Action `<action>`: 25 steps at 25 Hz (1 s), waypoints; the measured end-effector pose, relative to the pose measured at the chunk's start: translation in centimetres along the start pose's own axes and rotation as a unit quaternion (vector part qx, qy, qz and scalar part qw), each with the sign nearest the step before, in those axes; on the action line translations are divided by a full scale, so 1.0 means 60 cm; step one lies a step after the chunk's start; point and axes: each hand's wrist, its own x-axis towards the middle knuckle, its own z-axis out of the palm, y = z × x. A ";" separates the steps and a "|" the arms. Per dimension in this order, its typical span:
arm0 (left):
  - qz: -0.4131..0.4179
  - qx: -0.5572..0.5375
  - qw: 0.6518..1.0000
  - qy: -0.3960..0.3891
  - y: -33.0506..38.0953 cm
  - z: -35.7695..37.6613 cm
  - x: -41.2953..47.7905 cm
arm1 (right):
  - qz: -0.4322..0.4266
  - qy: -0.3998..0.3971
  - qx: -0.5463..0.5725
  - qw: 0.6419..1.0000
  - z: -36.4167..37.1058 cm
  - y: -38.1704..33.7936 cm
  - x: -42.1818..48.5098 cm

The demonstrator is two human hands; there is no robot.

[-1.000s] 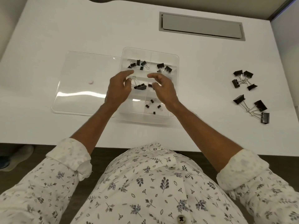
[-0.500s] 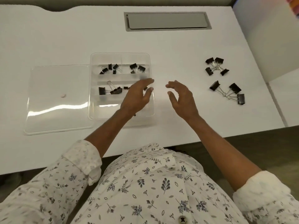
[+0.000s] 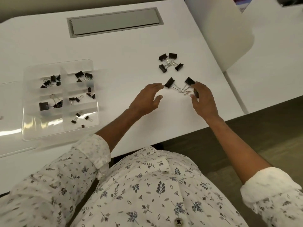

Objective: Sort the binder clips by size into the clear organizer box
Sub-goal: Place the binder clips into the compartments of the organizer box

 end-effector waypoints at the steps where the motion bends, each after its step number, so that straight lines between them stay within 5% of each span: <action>1: 0.000 0.006 1.000 -0.006 0.014 0.018 0.019 | 0.014 -0.034 -0.021 0.999 -0.018 0.035 0.009; 6: -0.005 0.032 0.999 -0.018 0.060 0.083 0.086 | -0.008 -0.178 -0.030 0.984 -0.044 0.117 0.021; 14: -0.003 0.188 0.978 -0.086 0.052 0.107 0.141 | -0.044 -0.165 -0.025 0.985 -0.046 0.145 0.014; 25: -0.090 0.148 0.984 -0.038 0.029 0.084 0.073 | -0.144 -0.243 -0.043 0.958 -0.060 0.140 0.066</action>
